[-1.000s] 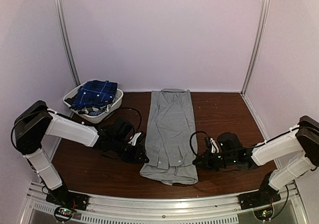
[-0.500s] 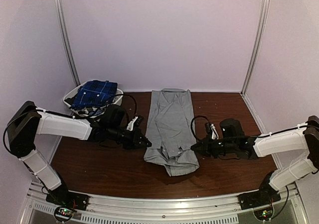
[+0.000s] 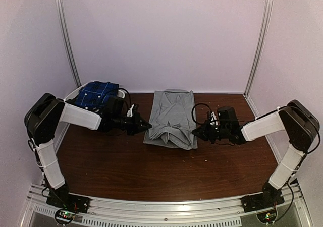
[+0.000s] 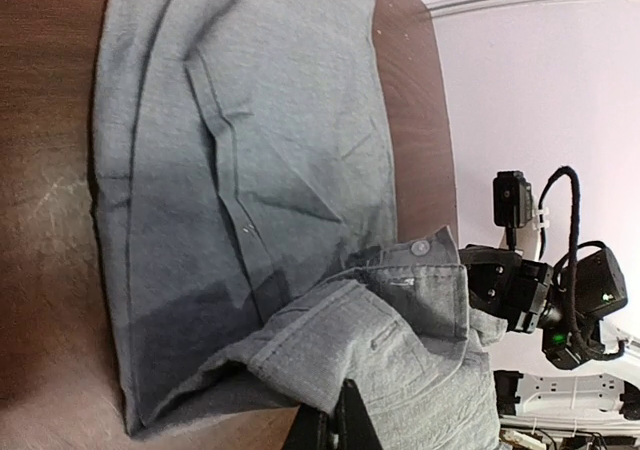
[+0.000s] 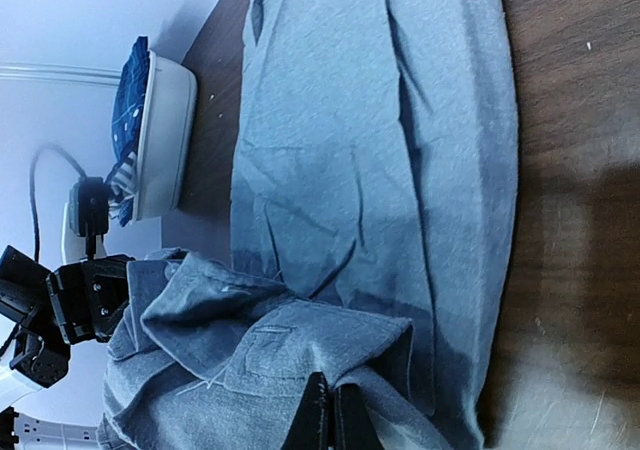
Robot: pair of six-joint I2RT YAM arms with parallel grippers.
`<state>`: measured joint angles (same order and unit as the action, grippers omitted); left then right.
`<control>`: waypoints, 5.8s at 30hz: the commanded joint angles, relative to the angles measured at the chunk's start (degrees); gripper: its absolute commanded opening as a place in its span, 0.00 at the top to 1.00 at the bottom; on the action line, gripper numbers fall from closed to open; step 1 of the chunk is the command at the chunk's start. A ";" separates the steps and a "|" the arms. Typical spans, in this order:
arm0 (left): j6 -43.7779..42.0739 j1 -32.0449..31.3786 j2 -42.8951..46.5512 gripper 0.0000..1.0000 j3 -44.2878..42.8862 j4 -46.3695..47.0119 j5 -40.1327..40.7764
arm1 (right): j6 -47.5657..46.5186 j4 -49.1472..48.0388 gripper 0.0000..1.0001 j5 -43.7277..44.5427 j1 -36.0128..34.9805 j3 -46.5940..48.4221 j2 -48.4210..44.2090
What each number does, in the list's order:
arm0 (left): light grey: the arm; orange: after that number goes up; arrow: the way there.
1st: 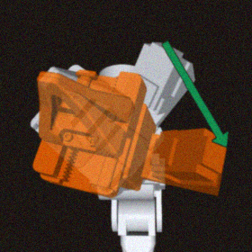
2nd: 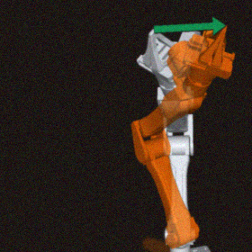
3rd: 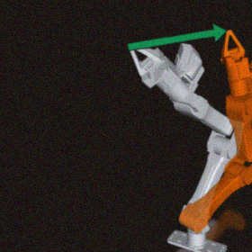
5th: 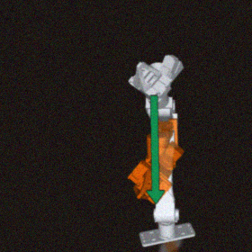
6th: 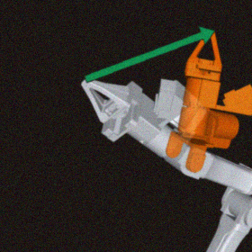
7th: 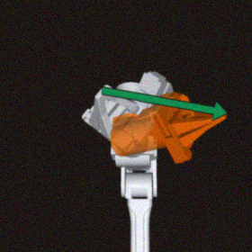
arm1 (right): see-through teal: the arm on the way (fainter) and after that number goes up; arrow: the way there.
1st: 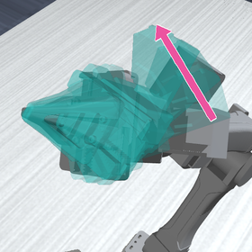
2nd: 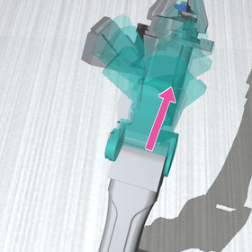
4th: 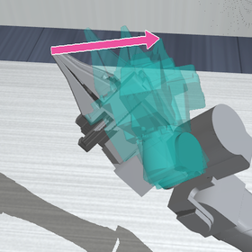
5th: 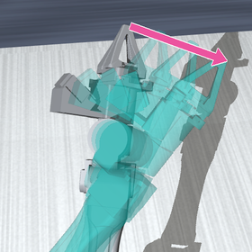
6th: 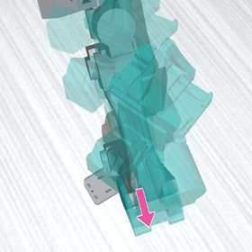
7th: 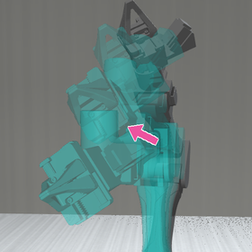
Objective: Fold and stack the long sleeve shirts
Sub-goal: Fold the rectangle-folded shirt at the center of the board, then move the 2/3-rectangle-folded shirt to the center of the board.
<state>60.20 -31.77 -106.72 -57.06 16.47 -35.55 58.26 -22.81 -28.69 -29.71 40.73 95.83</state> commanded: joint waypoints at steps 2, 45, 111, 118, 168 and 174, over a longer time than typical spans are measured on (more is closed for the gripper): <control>-0.34 1.62 -7.78 1.00 -3.99 4.97 1.01 | -1.31 -3.43 1.00 0.01 1.50 4.64 7.61; 4.26 -0.15 -4.52 0.83 -0.78 5.87 4.19 | -7.72 7.24 0.47 2.35 1.14 7.93 6.78; 2.98 0.39 -6.72 0.50 -7.89 2.75 9.15 | -17.81 20.70 0.92 13.99 -3.34 29.81 13.11; 3.21 0.61 -8.08 0.44 -9.48 2.81 11.38 | -19.13 24.31 0.59 16.89 -0.78 33.12 13.49; -22.90 -2.46 -26.14 0.63 -35.27 -24.33 24.87 | -40.77 35.03 0.30 26.06 -4.31 45.60 30.33; -23.11 -3.59 -22.49 0.63 -30.23 -24.30 24.57 | -41.60 35.27 0.28 26.40 -5.67 41.52 29.55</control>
<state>38.24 -34.65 -131.87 -91.59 -3.70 -13.78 18.02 10.39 -3.44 -34.26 85.78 125.38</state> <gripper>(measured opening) 0.374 0.720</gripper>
